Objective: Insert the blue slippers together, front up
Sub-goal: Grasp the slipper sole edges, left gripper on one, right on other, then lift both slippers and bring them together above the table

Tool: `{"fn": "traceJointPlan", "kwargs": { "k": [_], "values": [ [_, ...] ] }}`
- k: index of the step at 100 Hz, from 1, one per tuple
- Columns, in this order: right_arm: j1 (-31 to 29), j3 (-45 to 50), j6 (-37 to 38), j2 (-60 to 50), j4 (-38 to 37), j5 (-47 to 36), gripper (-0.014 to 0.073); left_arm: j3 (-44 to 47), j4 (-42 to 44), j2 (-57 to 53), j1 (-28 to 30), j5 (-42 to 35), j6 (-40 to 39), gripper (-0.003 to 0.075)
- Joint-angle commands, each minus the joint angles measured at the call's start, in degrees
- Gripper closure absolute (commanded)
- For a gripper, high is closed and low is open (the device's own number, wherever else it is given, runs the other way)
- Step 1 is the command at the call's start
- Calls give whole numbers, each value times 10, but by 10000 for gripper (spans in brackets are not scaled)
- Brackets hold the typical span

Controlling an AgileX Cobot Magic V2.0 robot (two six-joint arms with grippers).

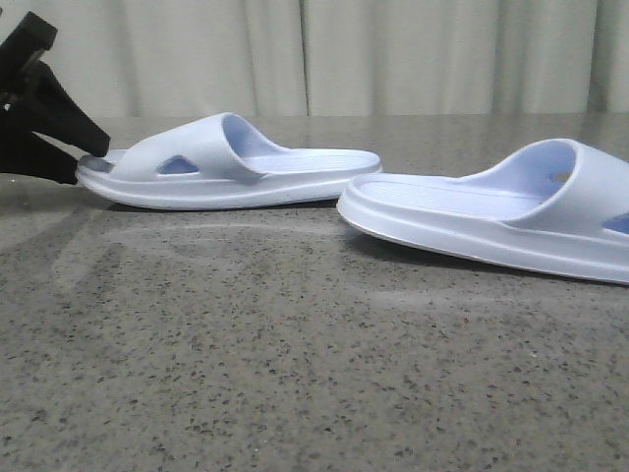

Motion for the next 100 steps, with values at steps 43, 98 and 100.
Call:
{"fn": "traceJointPlan", "kwargs": {
  "k": [43, 98, 100],
  "values": [
    [-4, -12, -9, -6, 14, -7, 697, -16, -35, -16, -14, 24, 20, 705],
    [-4, -133, -30, -8, 140, 162, 697, -16, -10, -110, 87, 81, -14, 705],
    [-4, -139, -30, -8, 145, 168, 697, -16, -10, -111, 90, 84, -16, 705]
  ]
}}
